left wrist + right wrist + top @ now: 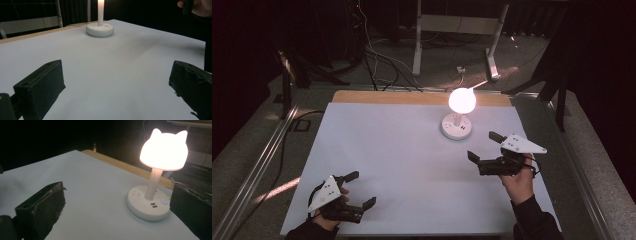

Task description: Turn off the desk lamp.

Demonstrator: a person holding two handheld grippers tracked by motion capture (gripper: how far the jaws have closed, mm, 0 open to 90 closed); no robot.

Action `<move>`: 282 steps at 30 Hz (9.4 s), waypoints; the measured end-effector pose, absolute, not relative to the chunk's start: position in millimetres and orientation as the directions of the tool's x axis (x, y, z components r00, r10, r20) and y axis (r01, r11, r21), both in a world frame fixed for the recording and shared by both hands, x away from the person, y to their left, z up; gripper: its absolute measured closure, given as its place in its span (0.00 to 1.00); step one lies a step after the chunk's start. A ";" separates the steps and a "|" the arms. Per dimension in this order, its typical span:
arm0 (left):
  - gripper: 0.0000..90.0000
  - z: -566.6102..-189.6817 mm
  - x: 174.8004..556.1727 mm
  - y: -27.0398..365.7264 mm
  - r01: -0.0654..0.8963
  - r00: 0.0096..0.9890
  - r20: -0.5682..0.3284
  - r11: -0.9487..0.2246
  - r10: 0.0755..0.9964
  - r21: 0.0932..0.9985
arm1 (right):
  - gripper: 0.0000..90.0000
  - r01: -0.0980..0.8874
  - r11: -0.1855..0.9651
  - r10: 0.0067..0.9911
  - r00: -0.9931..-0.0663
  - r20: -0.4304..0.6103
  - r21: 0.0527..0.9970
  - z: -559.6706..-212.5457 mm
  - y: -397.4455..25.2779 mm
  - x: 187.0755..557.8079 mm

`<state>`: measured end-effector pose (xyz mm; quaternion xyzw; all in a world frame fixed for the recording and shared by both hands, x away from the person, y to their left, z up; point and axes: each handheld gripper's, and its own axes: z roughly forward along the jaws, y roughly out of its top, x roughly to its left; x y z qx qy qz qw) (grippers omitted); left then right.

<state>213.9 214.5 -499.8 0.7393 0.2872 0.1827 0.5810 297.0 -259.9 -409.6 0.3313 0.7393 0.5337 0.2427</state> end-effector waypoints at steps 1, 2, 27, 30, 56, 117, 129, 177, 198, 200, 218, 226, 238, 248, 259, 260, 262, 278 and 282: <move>0.01 -499.8 213.9 214.5 0.212 0.768 -0.064 -0.160 0.637 0.964 | 0.00 0.231 0.211 0.749 -0.663 -0.005 0.950 -409.6 -259.9 297.0; 0.01 -499.8 213.9 214.5 0.212 0.769 -0.063 -0.160 0.637 0.964 | 0.00 0.230 0.213 0.751 -0.661 -0.009 0.949 -408.9 -259.0 299.2; 0.01 -499.3 213.5 215.2 0.213 0.769 -0.071 -0.151 0.635 0.965 | 0.00 0.260 0.236 0.785 -0.619 -0.026 0.936 -407.9 -243.1 341.6; 0.01 -499.5 213.5 215.5 0.213 0.769 -0.070 -0.152 0.635 0.965 | 0.00 0.265 0.261 0.794 -0.606 -0.050 0.928 -411.2 -241.2 347.5; 0.01 -499.4 213.4 215.7 0.215 0.768 -0.073 -0.149 0.636 0.965 | 0.15 0.393 0.225 0.867 -0.499 0.001 0.892 -437.9 -226.6 387.4; 0.01 -500.1 213.3 216.9 0.221 0.766 -0.080 -0.144 0.638 0.964 | 1.00 0.557 0.306 0.906 -0.419 -0.058 0.772 -496.7 -205.2 436.9; 0.01 -500.1 213.2 217.1 0.221 0.765 -0.082 -0.142 0.639 0.965 | 1.00 0.572 0.302 0.907 -0.420 -0.044 0.762 -500.3 -206.2 439.7; 0.01 -500.0 213.1 217.1 0.222 0.764 -0.081 -0.142 0.640 0.965 | 1.00 0.560 0.290 0.908 -0.418 -0.038 0.776 -489.1 -206.1 435.2; 0.01 -500.0 213.0 217.6 0.223 0.763 -0.084 -0.139 0.640 0.965 | 1.00 0.579 0.289 0.911 -0.411 -0.034 0.763 -500.2 -205.7 438.1; 0.01 -500.0 213.0 217.6 0.223 0.764 -0.084 -0.139 0.640 0.965 | 1.00 0.580 0.289 0.911 -0.410 -0.034 0.762 -500.2 -205.7 437.9; 0.01 -499.8 212.8 217.2 0.222 0.765 -0.084 -0.139 0.639 0.965 | 1.00 0.551 0.283 0.909 -0.416 -0.036 0.785 -491.3 -203.3 432.6; 0.01 -499.6 212.7 217.4 0.221 0.764 -0.085 -0.136 0.640 0.966 | 1.00 0.544 0.275 0.910 -0.413 -0.032 0.793 -481.5 -205.3 433.5; 0.01 -499.4 212.5 217.5 0.221 0.765 -0.085 -0.136 0.639 0.966 | 1.00 0.561 0.275 0.913 -0.406 -0.029 0.781 -490.1 -205.1 435.8; 0.01 -499.3 212.5 217.8 0.221 0.764 -0.085 -0.136 0.639 0.966 | 1.00 0.572 0.274 0.915 -0.403 -0.026 0.773 -495.0 -205.2 437.3; 0.01 -499.4 212.5 217.9 0.221 0.764 -0.084 -0.136 0.640 0.966 | 1.00 0.584 0.272 0.917 -0.398 -0.022 0.765 -500.7 -206.4 437.9; 0.01 -499.5 212.6 217.8 0.222 0.763 -0.086 -0.136 0.640 0.965 | 1.00 0.586 0.271 0.917 -0.398 -0.020 0.763 -500.5 -206.5 438.1; 0.01 -499.8 212.8 217.6 0.223 0.764 -0.086 -0.136 0.640 0.965 | 1.00 0.589 0.274 0.916 -0.401 -0.019 0.761 -500.3 -207.1 439.2; 0.01 -499.5 212.6 217.1 0.220 0.764 -0.084 -0.135 0.640 0.966 | 0.96 0.575 0.259 0.915 -0.403 -0.007 0.776 -490.5 -210.1 435.2; 0.01 -499.7 212.9 217.5 0.224 0.762 -0.087 -0.135 0.642 0.965 | 0.79 0.567 0.246 0.907 -0.421 0.020 0.786 -487.1 -212.2 432.9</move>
